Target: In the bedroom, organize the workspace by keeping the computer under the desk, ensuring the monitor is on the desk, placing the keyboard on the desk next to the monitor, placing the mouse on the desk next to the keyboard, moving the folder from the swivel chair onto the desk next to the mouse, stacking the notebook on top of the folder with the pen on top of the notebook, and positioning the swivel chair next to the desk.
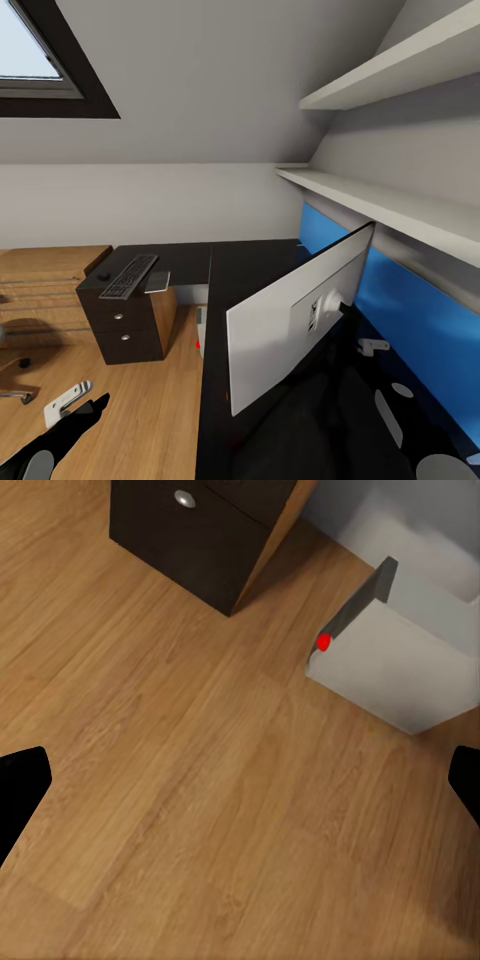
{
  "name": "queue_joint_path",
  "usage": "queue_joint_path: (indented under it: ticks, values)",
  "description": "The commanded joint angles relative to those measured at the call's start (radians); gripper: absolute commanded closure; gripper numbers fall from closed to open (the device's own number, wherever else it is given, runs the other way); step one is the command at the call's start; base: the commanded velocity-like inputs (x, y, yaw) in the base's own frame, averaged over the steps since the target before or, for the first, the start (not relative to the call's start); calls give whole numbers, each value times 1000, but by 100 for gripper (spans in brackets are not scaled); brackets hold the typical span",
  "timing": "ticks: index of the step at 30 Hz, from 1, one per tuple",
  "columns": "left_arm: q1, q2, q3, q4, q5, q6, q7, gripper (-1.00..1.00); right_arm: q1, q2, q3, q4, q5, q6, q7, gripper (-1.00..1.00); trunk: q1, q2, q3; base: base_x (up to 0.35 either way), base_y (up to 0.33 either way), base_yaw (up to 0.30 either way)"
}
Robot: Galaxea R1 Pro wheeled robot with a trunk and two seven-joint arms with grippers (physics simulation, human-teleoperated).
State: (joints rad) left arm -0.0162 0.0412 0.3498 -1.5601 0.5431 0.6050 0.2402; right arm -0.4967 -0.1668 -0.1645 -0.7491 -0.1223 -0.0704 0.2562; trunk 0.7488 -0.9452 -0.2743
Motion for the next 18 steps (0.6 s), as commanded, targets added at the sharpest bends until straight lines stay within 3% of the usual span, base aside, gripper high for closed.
queue_joint_path:
  ticks: [1,15,16,18]
  values:
    - [-1,0,0,-1,11,4,8,-100,0,0,-3,2,36,0,6,100,0,-1,-1,2,0,0]
    - [-1,0,0,-1,12,4,8,-100,0,0,2,4,38,3,6,100,0,-1,-1,39,0,0]
    - [-1,0,0,-1,12,4,8,-100,0,0,2,4,38,3,6,-100,0,-1,-1,0,0,0]
    - [-1,0,0,-1,12,4,8,-100,0,0,2,4,38,3,6,-100,0,-1,-1,0,0,0]
